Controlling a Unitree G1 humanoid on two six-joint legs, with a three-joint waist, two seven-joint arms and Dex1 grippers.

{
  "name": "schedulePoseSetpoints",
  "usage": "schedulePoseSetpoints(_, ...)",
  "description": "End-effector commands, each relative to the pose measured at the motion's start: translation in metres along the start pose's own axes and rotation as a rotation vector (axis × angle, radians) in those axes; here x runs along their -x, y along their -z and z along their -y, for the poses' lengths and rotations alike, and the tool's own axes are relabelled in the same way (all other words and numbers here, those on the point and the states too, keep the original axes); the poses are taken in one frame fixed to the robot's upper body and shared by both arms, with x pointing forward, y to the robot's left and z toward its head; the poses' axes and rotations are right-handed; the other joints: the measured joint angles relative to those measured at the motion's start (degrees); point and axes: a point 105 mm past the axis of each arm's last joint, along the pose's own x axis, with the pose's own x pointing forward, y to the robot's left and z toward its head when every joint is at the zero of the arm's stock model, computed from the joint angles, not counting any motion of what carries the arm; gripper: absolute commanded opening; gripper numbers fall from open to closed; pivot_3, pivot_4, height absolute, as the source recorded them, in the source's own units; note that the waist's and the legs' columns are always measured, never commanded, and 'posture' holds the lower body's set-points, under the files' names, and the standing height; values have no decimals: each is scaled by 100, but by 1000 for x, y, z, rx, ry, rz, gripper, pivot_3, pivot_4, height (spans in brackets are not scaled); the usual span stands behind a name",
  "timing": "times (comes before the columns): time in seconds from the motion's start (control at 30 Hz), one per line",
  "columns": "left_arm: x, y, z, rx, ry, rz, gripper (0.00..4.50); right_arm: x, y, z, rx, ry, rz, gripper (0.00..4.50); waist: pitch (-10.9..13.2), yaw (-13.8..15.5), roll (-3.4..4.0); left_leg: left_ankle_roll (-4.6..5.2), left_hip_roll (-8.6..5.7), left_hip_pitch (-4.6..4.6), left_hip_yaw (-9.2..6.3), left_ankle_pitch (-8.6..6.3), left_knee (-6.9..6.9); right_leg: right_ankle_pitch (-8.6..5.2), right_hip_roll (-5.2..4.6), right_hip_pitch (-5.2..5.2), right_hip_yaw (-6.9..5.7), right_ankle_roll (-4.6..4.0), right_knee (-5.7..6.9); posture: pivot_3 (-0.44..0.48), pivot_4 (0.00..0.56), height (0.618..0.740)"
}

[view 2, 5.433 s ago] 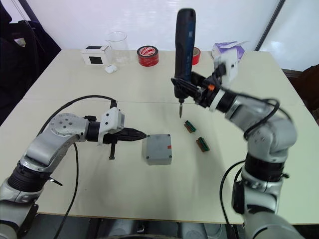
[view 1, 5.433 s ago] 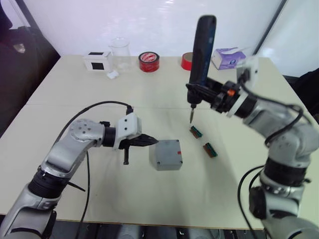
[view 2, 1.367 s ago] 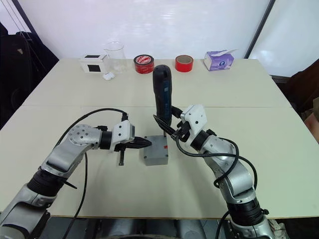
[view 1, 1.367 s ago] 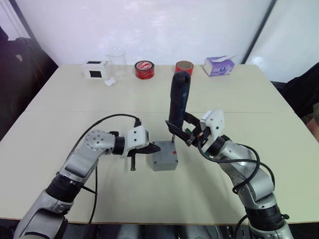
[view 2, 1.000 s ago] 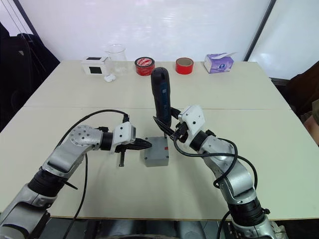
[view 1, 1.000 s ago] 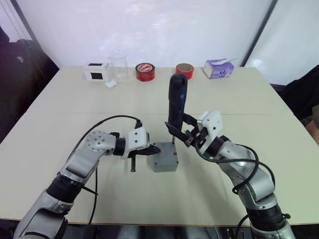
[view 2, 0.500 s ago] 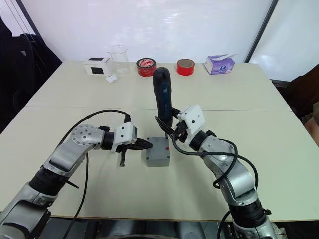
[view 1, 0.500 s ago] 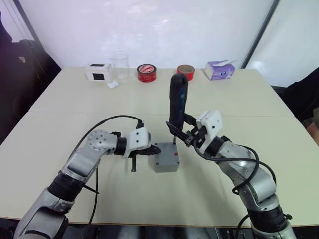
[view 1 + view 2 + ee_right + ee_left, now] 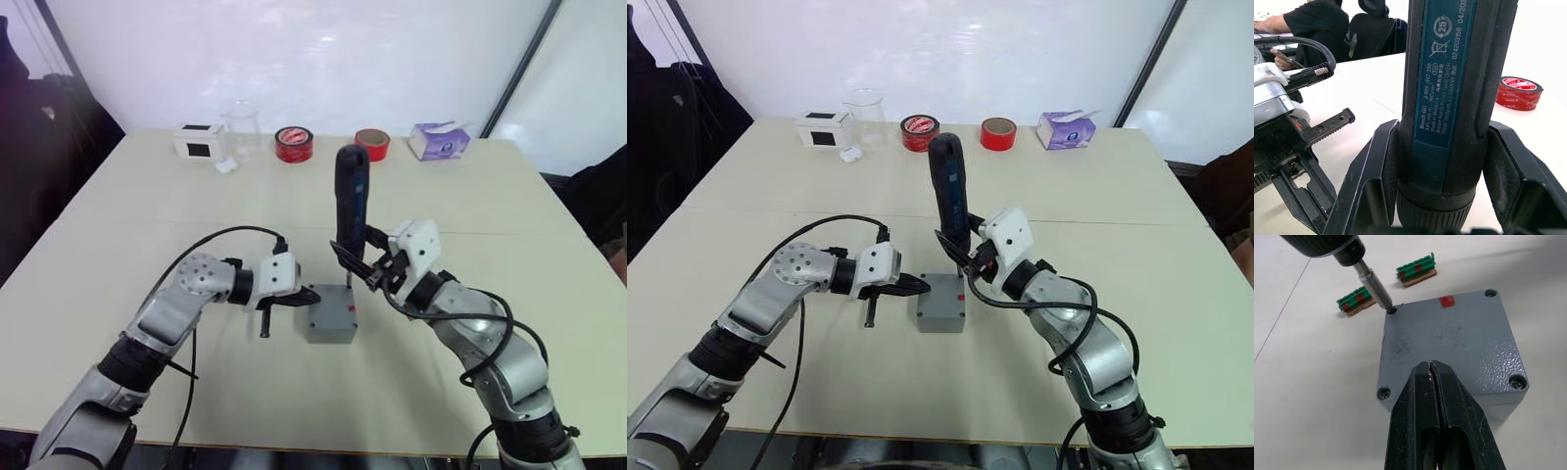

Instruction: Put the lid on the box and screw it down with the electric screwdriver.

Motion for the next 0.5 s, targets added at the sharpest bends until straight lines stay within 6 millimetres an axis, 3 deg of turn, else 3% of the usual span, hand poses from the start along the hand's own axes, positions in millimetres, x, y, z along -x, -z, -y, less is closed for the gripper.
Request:
schedulePoseSetpoints(0.03,-3,25,8,47,31,-95,0,20,54,14,-79,91,-206,1816,1,20,2,0,0,-2,0,0,0,0,-2,0,-1,0,0,0,150,739)
schedulePoseSetpoints(0.2,-4,23,12,40,57,-89,0,24,35,6,-153,62,-111,1816,10,3,15,-1,1,-25,3,0,-5,-9,-13,-5,-1,-6,-10,0,150,739)
schedulePoseSetpoints(0.5,-6,22,16,27,86,-87,0,31,51,9,-144,92,-200,1816,-3,6,22,1,1,-92,2,1,-9,-7,-18,-65,-18,-6,-18,0,150,739)
